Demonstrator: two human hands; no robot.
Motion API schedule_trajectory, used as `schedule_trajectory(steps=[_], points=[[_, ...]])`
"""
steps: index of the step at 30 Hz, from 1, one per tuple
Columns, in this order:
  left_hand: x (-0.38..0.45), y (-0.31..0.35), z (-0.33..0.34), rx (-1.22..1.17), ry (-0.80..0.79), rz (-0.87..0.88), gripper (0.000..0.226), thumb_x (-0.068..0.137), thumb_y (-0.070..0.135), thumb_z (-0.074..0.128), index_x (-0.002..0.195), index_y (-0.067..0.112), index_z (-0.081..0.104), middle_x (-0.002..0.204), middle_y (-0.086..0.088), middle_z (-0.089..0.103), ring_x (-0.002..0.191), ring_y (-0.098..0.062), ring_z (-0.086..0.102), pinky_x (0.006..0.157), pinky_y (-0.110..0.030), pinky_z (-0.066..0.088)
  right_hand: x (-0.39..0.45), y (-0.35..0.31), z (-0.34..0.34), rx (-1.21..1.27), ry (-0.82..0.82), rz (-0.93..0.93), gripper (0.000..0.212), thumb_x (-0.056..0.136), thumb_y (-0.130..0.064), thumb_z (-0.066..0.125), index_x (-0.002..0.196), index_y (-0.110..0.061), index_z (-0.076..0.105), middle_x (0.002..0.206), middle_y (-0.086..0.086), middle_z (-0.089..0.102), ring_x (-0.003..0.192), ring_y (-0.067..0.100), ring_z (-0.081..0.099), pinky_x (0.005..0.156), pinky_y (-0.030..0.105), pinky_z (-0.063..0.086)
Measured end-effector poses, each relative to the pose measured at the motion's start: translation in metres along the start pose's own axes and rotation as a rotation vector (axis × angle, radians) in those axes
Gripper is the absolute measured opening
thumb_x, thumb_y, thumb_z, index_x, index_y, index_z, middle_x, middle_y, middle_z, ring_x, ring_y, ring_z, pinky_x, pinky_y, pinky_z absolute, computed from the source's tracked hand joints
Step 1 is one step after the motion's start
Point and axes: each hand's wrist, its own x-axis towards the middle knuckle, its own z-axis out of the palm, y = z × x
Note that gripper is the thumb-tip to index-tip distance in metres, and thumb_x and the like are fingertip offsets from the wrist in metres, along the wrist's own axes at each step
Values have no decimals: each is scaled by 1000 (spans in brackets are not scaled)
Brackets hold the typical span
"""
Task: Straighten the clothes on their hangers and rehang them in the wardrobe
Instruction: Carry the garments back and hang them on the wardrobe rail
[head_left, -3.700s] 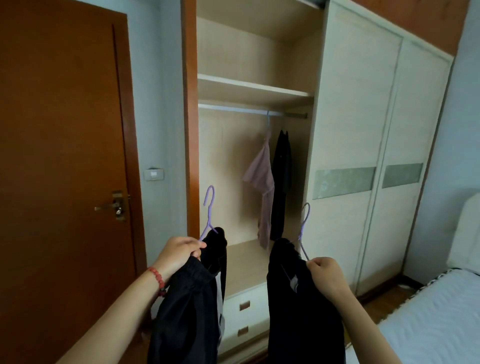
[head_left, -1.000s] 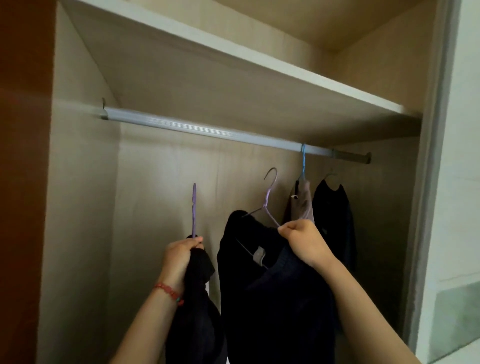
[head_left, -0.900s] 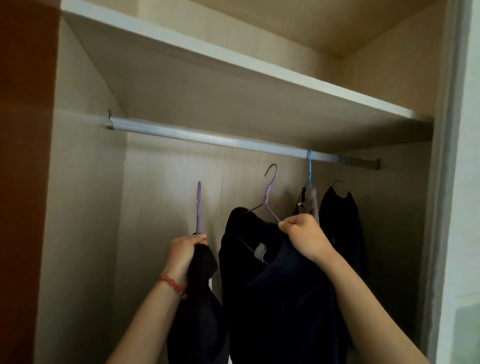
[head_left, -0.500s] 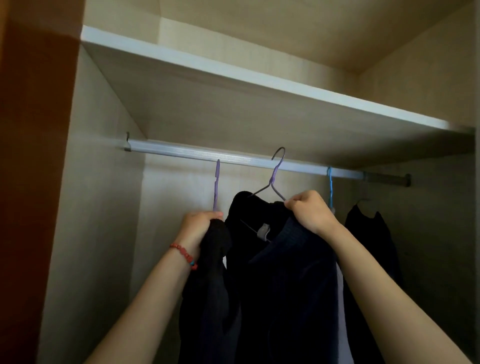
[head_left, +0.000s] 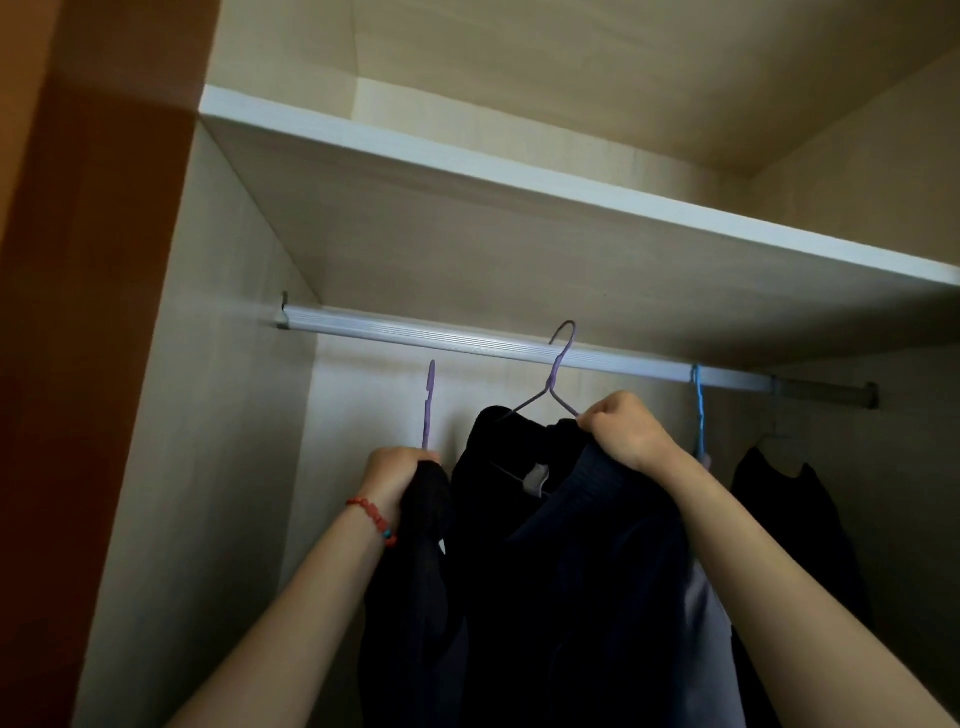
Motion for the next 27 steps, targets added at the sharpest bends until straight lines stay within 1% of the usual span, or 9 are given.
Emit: schedule_trajectory(steps=[2, 5, 7, 10, 13, 16, 19, 23, 27], points=[[6, 6, 1, 19, 5, 8, 6, 77, -2, 63, 72, -4, 61, 65, -13, 54, 63, -25, 51, 72, -36, 43, -1, 6, 5, -15, -14, -11, 35, 83, -6, 50, 54, -11, 30, 57, 7, 25, 57, 17, 23, 51, 30, 20], [19, 17, 5, 39, 3, 14, 27, 78, -1, 62, 102, -12, 61, 72, -14, 56, 71, -24, 54, 69, -32, 44, -6, 13, 10, -28, -26, -24, 39, 84, -6, 50, 52, -14, 28, 56, 6, 24, 56, 16, 21, 49, 30, 19], [27, 26, 8, 73, -5, 9, 33, 80, 2, 61, 109, -13, 57, 69, -11, 55, 69, -23, 54, 61, -28, 44, -8, 15, 10, -29, -26, -35, 36, 84, -7, 50, 54, -12, 31, 58, 7, 24, 57, 16, 20, 50, 31, 19], [34, 36, 10, 125, 0, 26, 33, 82, 3, 58, 111, -14, 55, 67, -9, 53, 73, -23, 54, 64, -26, 44, -7, 17, 6, -26, 0, -40, 28, 84, -7, 50, 59, -8, 37, 62, 10, 27, 60, 16, 22, 52, 30, 20], [42, 40, 10, 135, 10, 41, 33, 82, 2, 57, 111, -14, 55, 67, -12, 54, 64, -23, 54, 65, -27, 44, -2, 18, 1, -26, 45, -40, 33, 84, -6, 49, 55, -10, 32, 57, 8, 25, 58, 16, 22, 51, 30, 19], [48, 45, 11, 165, 16, 48, 34, 83, 3, 56, 112, -14, 56, 69, -11, 54, 78, -23, 56, 73, -30, 43, 7, 16, -2, -57, 82, -46, 40, 83, -6, 48, 52, -13, 24, 54, 5, 20, 55, 17, 17, 49, 31, 17], [53, 50, 11, 181, 21, 47, 32, 83, 5, 57, 110, -12, 57, 70, -10, 55, 70, -24, 56, 66, -28, 45, 19, 14, 2, -78, 86, -38, 42, 82, -4, 47, 50, -15, 22, 53, 5, 20, 54, 18, 17, 48, 30, 16], [55, 55, 12, 177, 0, 50, 38, 82, 11, 57, 115, -8, 56, 71, -8, 54, 77, -24, 56, 78, -38, 48, 31, 17, 14, -88, 68, -12, 41, 79, -4, 48, 49, -15, 23, 56, 9, 25, 58, 20, 22, 50, 31, 18], [58, 58, 14, 117, 13, 49, 31, 82, 4, 58, 110, -10, 56, 71, -12, 55, 63, -23, 53, 62, -28, 44, 32, 28, 31, -102, 22, 11, 39, 79, -5, 48, 50, -14, 24, 57, 8, 27, 62, 21, 25, 50, 32, 20]])
